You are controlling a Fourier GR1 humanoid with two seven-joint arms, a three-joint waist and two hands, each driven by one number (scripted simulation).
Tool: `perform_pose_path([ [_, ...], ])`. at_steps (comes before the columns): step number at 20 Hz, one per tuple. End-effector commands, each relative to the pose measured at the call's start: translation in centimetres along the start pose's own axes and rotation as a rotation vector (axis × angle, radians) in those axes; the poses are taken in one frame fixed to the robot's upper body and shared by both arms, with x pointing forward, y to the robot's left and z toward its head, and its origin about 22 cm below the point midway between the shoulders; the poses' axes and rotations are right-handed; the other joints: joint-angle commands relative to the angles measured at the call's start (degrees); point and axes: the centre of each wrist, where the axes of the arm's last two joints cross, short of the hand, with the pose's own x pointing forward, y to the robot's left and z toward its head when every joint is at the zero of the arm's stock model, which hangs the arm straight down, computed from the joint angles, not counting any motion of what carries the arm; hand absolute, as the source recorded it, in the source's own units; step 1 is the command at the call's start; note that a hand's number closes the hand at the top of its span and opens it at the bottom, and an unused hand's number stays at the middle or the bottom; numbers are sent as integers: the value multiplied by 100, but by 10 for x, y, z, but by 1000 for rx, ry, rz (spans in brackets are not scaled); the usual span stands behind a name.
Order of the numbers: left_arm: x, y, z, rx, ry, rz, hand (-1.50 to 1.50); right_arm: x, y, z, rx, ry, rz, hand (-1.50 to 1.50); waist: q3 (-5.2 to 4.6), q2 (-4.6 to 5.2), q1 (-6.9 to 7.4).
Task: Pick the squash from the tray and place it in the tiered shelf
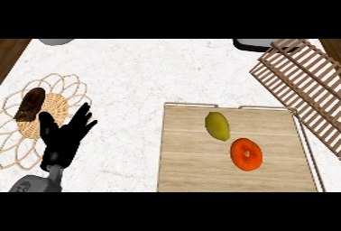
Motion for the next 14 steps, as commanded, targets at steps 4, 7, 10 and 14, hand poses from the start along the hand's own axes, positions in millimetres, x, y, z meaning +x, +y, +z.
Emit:
perform_pose_path([
  [4,-3,1,-9,0,16,-8,0,46,22,4,-88,81,139,-150,-2,9,37],
  [7,-14,1,-1,-8,53,11,0,56,48,14,-59,86,215,-150,10,-39,27],
  [10,-8,8,1,-4,46,-5,0,68,66,13,-57,129,258,-150,16,-46,17],
  [14,1,14,-3,20,39,8,0,81,91,21,-67,173,270,-150,25,-65,-86],
])
